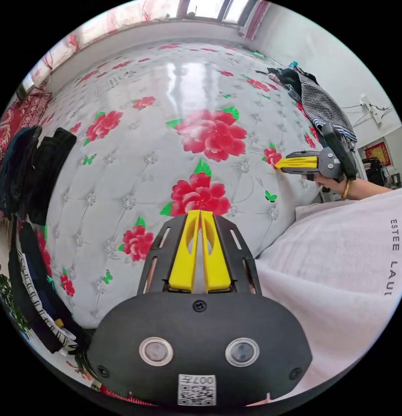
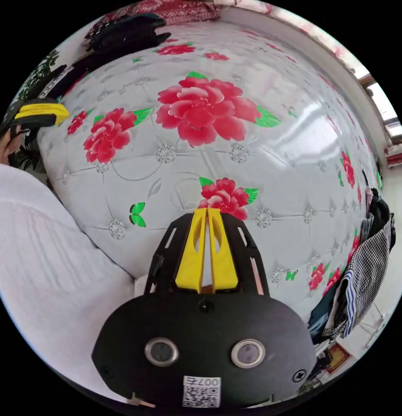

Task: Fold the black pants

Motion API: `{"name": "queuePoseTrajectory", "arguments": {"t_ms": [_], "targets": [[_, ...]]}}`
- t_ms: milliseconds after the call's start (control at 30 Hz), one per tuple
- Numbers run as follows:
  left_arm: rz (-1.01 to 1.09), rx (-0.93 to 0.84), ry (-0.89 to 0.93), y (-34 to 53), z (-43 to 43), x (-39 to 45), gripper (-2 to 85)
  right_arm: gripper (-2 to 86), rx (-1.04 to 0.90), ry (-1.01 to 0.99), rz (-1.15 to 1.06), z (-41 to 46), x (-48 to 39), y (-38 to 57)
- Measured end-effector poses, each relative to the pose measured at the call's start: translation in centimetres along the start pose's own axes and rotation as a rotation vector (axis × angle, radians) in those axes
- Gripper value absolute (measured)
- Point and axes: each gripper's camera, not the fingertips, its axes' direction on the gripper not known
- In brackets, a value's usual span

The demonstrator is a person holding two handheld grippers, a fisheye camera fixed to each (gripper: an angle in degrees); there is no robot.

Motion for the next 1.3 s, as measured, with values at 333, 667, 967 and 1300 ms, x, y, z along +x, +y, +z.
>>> {"name": "queuePoseTrajectory", "arguments": {"t_ms": [333, 667, 967, 1300], "targets": [[-0.02, -0.072, 0.031, -0.2, 6.3, 13.6, -1.0, 0.3, 0.245, -0.215, 0.198, -11.8, 8.6, 11.6], [0.167, -0.101, 0.069, -5.7, 11.7, 18.7, -1.0, 3.0, 0.277, -0.027, 0.656, -22.9, 19.3, 26.2], [0.189, -0.064, 0.142, -11.3, 14.9, 16.9, -1.0, 5.7, 0.307, 0.111, 0.868, -35.1, 23.3, 27.0], [-0.026, -0.099, 0.003, -12.8, 17.4, 19.4, -1.0, 10.0, 0.568, 0.39, 0.81, -51.2, 42.3, 20.6]]}}
